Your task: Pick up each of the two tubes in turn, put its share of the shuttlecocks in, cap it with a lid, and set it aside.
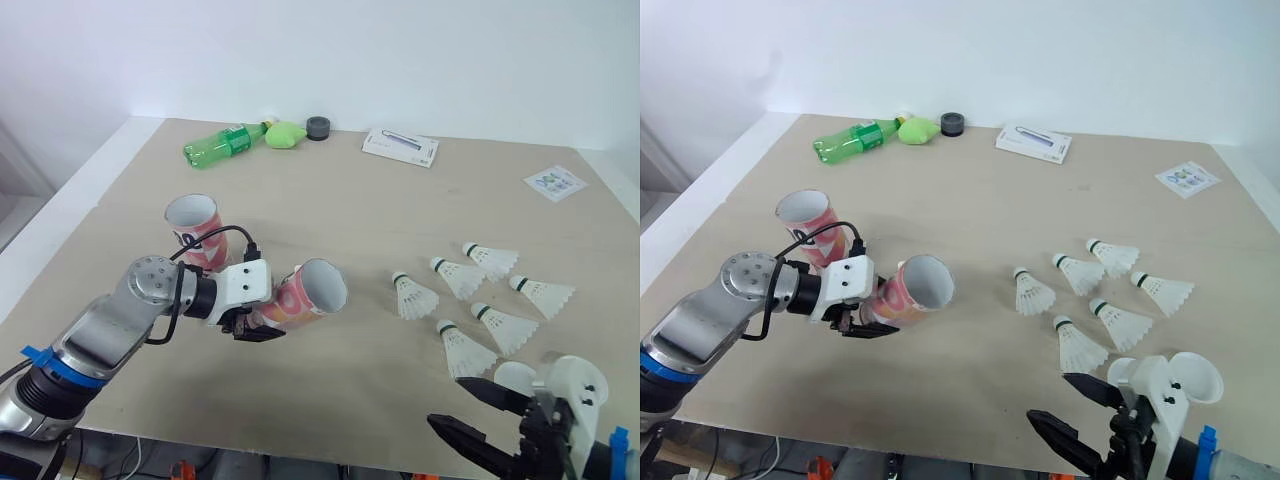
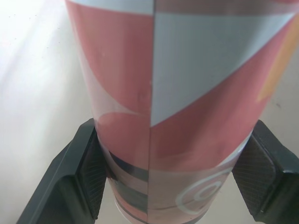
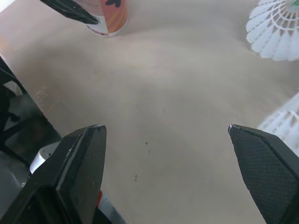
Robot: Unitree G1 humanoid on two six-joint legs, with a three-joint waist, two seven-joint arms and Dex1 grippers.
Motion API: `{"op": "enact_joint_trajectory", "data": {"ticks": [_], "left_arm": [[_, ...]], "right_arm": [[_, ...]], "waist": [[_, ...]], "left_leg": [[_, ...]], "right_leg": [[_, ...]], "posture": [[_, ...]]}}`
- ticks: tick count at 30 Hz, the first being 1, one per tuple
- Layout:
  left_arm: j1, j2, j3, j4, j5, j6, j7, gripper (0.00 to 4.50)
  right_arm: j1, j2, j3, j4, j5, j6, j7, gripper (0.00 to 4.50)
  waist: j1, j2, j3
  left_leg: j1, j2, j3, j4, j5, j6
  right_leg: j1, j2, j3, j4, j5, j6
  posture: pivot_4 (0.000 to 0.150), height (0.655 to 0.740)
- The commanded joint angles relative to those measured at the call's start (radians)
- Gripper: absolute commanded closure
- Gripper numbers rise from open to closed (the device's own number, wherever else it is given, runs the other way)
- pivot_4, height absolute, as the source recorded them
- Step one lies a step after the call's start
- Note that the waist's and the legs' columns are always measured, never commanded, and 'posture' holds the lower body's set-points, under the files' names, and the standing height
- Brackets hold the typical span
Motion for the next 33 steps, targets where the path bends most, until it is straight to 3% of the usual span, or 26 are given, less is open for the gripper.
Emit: {"op": "enact_joint_trajectory", "data": {"ticks": [1,11,21,33], "left_arm": [[-0.002,-0.011,-0.025,0.016,0.037,0.016,0.012,1.16],[-0.011,-0.054,-0.014,-0.013,0.015,0.086,0.019,1.16],[0.0,-0.113,-0.057,0.064,0.084,0.009,0.026,1.16],[0.001,-0.164,-0.072,0.034,0.09,0.021,0.009,1.16]], "right_arm": [[-0.011,-0.008,0.017,0.012,-0.017,-0.024,-0.026,0.0],[-0.014,-0.027,0.024,0.038,-0.01,-0.045,-0.021,0.0],[-0.07,-0.034,0.101,0.055,-0.016,-0.043,-0.044,0.0],[-0.083,-0.049,0.151,0.05,-0.035,-0.048,-0.071,0.0]], "waist": [[0.0,0.001,0.0],[0.0,0.003,-0.002],[0.011,0.005,-0.004],[0.026,0.005,-0.006]], "left_leg": [[0.0,-0.001,-0.001,0.0,0.0,0.0],[-0.004,0.001,-0.006,0.001,0.001,0.001],[-0.004,0.0,-0.006,0.004,0.002,0.002],[-0.005,-0.002,-0.005,0.004,0.003,0.005]], "right_leg": [[0.0,0.001,0.0,0.0,0.0,0.0],[0.002,0.008,-0.001,0.0,0.0,0.001],[0.001,0.006,-0.001,0.0,0.001,0.002],[0.002,0.004,-0.001,0.0,0.0,0.003]], "posture": [[0.15,0.7294],[0.15,0.7294],[0.15,0.7294],[0.15,0.7294]]}}
